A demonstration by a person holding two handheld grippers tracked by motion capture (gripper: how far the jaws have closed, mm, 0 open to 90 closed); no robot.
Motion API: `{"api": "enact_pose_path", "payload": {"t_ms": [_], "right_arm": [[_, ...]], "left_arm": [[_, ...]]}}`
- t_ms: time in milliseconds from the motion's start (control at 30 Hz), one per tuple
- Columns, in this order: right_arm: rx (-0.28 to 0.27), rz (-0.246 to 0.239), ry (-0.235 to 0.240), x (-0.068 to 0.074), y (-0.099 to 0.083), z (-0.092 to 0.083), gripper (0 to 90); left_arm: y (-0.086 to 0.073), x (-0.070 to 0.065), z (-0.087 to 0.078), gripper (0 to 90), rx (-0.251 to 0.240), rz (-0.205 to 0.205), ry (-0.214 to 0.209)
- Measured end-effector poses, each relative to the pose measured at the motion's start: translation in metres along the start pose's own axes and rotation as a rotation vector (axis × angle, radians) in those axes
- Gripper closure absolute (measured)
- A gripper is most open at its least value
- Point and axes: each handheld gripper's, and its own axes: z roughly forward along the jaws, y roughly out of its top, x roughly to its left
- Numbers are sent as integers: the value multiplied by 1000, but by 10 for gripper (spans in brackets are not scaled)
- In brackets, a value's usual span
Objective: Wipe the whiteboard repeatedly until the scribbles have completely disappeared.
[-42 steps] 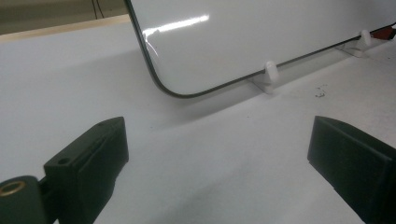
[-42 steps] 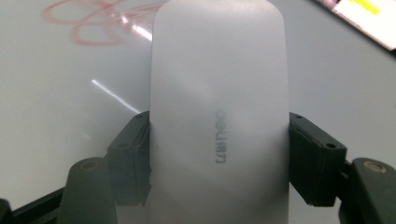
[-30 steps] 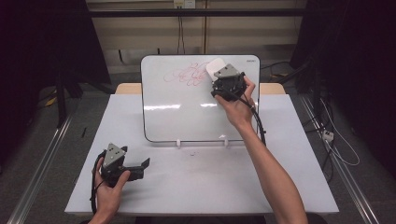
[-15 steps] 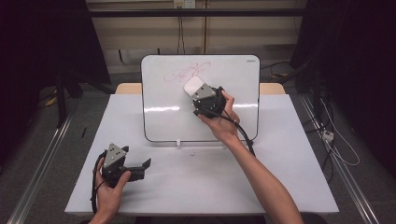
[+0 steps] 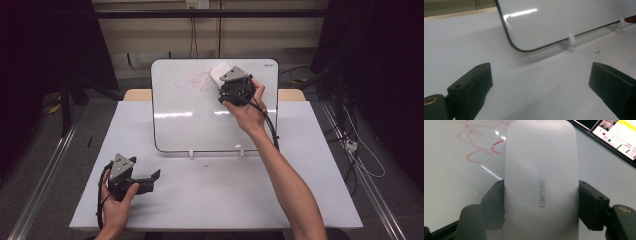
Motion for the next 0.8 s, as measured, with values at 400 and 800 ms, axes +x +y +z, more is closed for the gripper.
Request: {"api": "enact_pose_path", "payload": {"t_ms": [400,800], "right_arm": [[-9,9,-31,4,1,-1,315],[-10,-91,29,57,-10,-2,315]], "left_arm": [[0,0,0,50,0,2,3],[1,0,0,49,-3,3,8]]}}
